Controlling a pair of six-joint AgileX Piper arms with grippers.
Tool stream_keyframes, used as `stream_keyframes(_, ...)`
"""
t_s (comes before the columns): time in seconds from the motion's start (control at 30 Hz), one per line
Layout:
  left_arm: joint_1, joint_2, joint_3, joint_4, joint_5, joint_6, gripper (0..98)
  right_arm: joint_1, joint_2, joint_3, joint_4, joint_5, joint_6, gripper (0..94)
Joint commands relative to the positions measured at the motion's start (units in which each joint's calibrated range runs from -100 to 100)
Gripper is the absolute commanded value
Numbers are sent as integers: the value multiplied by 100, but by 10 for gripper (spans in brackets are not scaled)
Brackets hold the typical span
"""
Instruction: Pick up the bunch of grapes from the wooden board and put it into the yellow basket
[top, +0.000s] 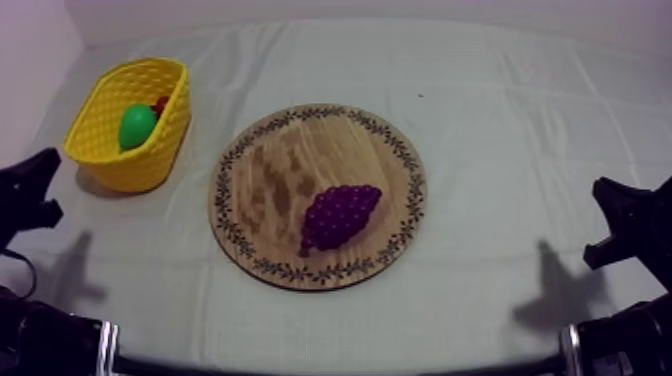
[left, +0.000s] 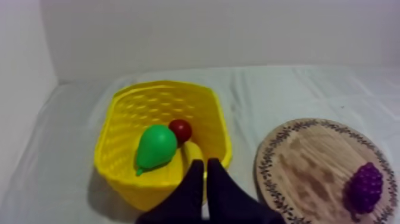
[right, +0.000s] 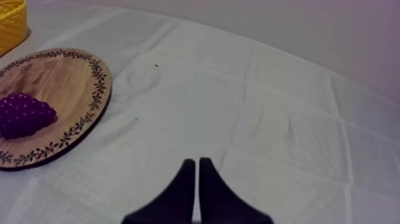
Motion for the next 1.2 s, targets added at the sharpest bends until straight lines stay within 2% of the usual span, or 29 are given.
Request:
stream_keyframes(0.0,165,610,-1166,47,412,-24,0,-2,-1,-3,1,-3,4,4)
stream_keyframes(0.17,505,1606,-2611,129,1026,-167,0,-2,-1,-3,1,-3,5,4)
stream_keyframes(0.43,1153,3196,-4511,82,2008,-288,0,-2,-1,-3,1,-3,5,4)
stream_keyframes(0.7,1796,4499,-5436,-218,2176,-131,0,-2,-1,-3,1,-3,5,4)
stream_keyframes(1.17,2319,6414,-6148,-636,2457,77,0,-2,-1,-3,1,-3,5,4)
